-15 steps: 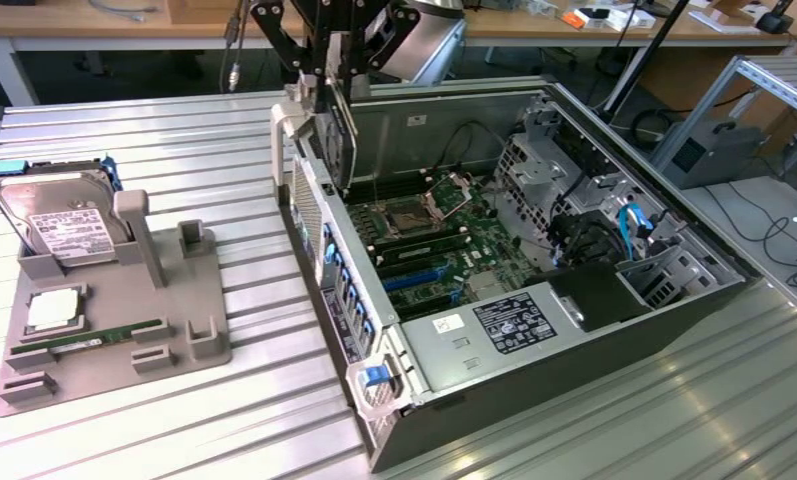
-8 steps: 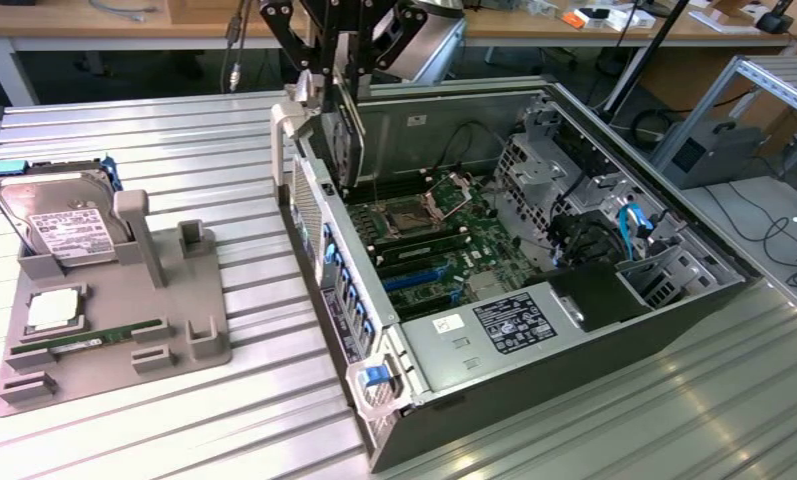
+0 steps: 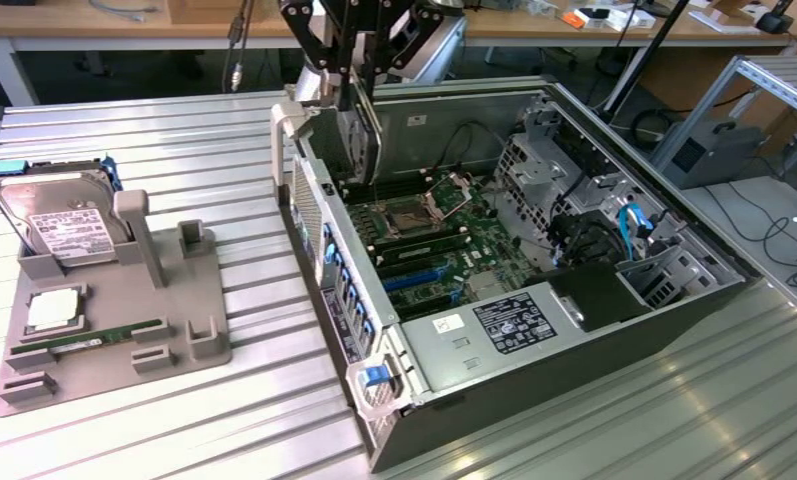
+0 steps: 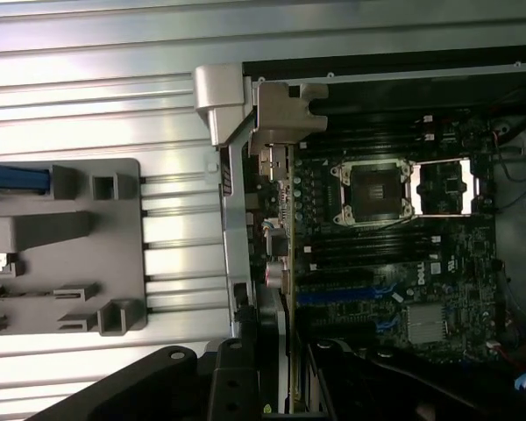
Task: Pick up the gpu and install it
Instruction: 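Pick up the gpu and move the gpu toward the slot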
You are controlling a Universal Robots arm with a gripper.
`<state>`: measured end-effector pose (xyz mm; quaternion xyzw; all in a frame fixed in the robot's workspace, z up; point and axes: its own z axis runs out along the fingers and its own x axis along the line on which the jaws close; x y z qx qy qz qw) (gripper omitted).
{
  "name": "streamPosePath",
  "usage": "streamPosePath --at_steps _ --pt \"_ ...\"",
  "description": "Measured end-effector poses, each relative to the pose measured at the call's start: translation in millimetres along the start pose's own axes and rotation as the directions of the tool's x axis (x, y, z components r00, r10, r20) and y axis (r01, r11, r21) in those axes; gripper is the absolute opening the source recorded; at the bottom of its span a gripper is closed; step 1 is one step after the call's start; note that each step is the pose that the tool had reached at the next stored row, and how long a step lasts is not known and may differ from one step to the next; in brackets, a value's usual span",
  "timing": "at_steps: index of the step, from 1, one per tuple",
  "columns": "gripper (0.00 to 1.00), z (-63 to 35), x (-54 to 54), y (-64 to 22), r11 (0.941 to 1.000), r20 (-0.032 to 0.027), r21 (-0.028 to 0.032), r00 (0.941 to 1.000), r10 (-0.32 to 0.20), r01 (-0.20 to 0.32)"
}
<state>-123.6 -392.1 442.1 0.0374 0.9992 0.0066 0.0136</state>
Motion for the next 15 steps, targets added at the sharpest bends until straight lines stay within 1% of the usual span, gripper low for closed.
streamPosePath --at_steps 4,11,15 --pt "0.27 0.2 -7.4 0.6 1.0000 0.0000 0.0000 1.0000 0.000 0.000" --pt "0.27 0.4 -16.4 1.2 1.0000 0.0000 0.0000 1.0000 0.000 0.000" --pt "0.27 0.7 -27.2 2.0 1.0000 0.0000 0.0000 1.0000 0.000 0.000"
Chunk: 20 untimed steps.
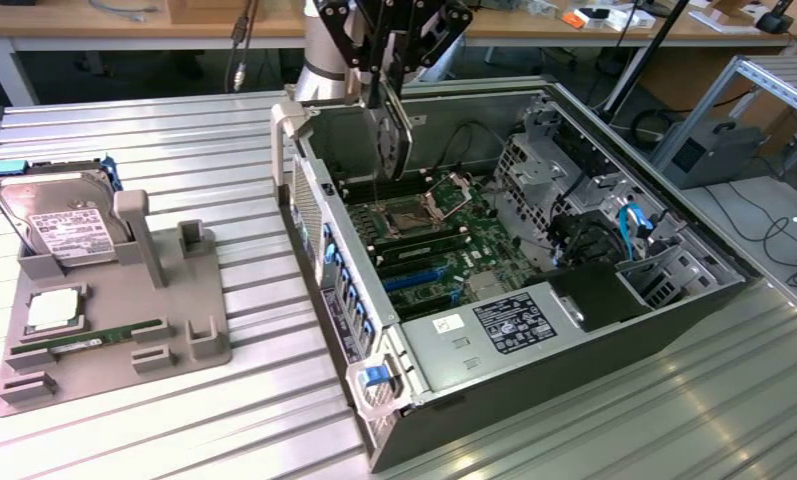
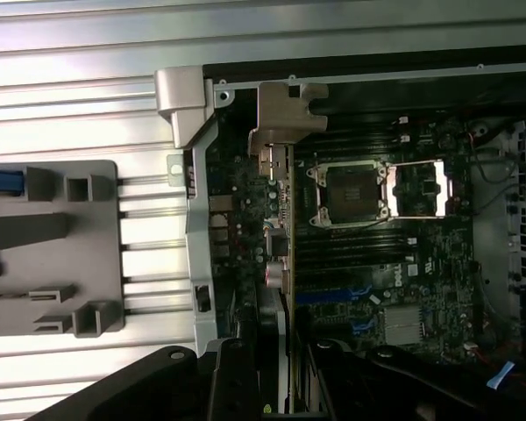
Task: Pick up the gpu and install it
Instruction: 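Pick up the gpu and move the gpu toward the slot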
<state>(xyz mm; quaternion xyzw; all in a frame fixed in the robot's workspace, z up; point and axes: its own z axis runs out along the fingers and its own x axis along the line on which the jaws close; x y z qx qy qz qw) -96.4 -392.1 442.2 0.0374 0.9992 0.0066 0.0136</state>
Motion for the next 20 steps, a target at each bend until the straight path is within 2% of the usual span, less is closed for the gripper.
streamPosePath --at_steps 20 --pt "0.27 1.2 -41.3 3.1 1.0000 0.0000 0.0000 1.0000 0.000 0.000"
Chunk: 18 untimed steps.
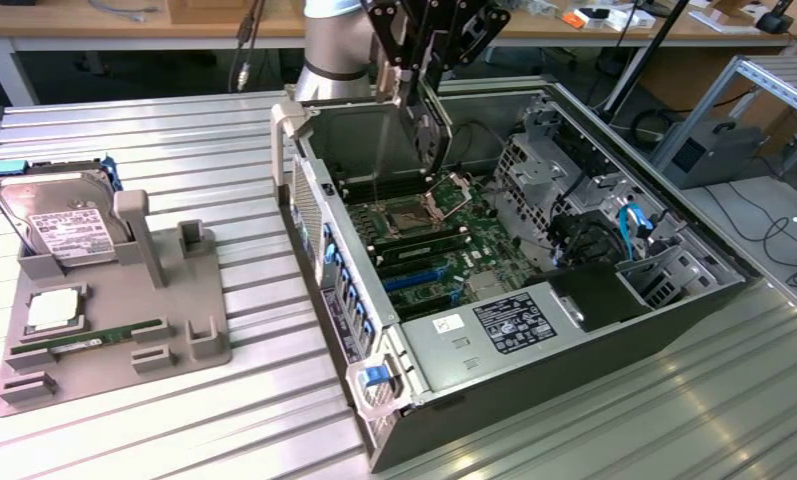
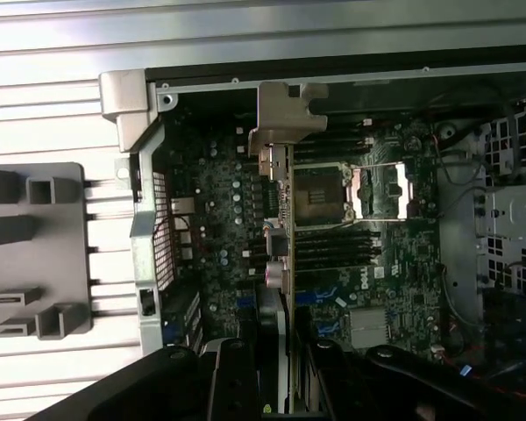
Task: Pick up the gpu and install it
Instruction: 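Pick up the gpu and move the gpu toward the slot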
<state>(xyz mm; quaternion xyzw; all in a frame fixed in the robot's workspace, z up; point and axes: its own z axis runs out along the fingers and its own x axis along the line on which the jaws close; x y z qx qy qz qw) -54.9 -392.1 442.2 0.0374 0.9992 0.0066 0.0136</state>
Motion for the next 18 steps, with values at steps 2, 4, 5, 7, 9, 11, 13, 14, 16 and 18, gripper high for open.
streamPosePath --at_steps 2,4,5,7,9,11,13,14,16,18 --pt "0.27 0.2 -5.4 0.4 1.0000 0.0000 0.0000 1.0000 0.000 0.000" --pt "0.27 0.2 -8.5 0.7 1.0000 -0.0001 0.0001 1.0000 0.000 0.000" --pt "0.27 0.3 -10.2 0.8 1.0000 0.0000 0.0001 1.0000 0.000 0.000" --pt "0.27 0.4 -13.1 1.0 1.0000 0.0000 0.0000 1.0000 0.000 0.000" --pt "0.27 0.5 -16.1 1.2 1.0000 0.0000 0.0002 1.0000 0.000 0.000" --pt "0.27 0.6 -19.1 1.4 1.0000 0.0000 0.0001 1.0000 0.000 0.000" --pt "0.27 0.7 -21.7 1.6 1.0000 0.0000 0.0002 1.0000 0.000 0.000" --pt "0.27 0.7 -23.1 1.7 1.0000 0.0000 0.0002 1.0000 0.000 0.000" --pt "0.27 0.8 -25.9 1.9 1.0000 0.0000 0.0003 1.0000 0.000 0.000" --pt "0.27 1.1 -30.6 2.3 1.0000 0.0001 0.0005 1.0000 0.000 0.000"
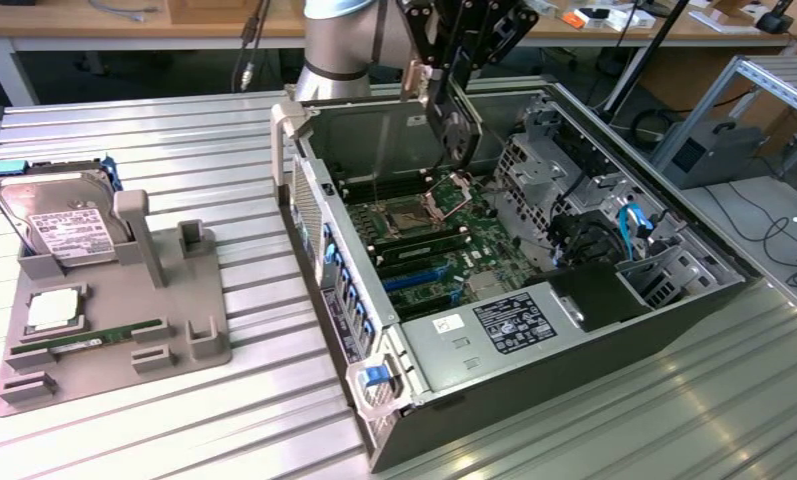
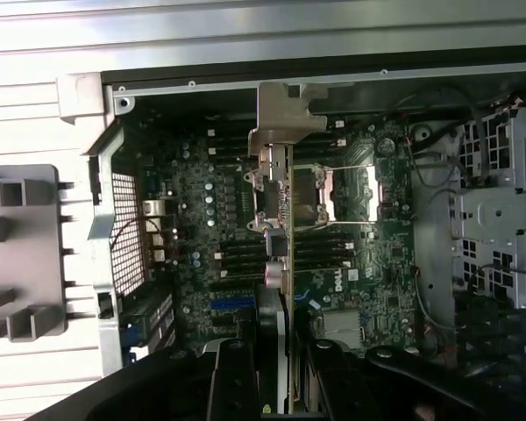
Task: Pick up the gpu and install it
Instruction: 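Pick up the gpu and move the gpu toward the slot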
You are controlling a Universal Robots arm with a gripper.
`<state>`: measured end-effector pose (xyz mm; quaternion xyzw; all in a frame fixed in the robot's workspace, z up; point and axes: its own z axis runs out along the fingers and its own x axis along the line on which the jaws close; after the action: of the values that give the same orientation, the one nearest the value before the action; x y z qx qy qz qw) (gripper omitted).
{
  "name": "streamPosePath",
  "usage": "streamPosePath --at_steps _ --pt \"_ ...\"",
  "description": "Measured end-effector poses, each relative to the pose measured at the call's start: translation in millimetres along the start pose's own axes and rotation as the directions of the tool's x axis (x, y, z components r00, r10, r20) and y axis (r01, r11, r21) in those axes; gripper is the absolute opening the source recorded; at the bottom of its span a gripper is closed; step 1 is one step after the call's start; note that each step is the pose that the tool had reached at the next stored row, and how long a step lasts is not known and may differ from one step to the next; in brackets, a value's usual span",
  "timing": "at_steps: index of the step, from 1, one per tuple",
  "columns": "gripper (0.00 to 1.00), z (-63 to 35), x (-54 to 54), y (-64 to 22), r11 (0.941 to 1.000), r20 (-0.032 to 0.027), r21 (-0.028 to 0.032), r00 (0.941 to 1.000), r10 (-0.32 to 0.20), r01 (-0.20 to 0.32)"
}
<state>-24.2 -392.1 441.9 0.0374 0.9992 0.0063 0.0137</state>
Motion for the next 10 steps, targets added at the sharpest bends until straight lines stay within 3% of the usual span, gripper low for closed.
streamPosePath --at_steps 10 --pt "0.27 7.9 -10.3 -0.6 1.0000 0.0000 0.0005 1.0000 0.000 0.000"
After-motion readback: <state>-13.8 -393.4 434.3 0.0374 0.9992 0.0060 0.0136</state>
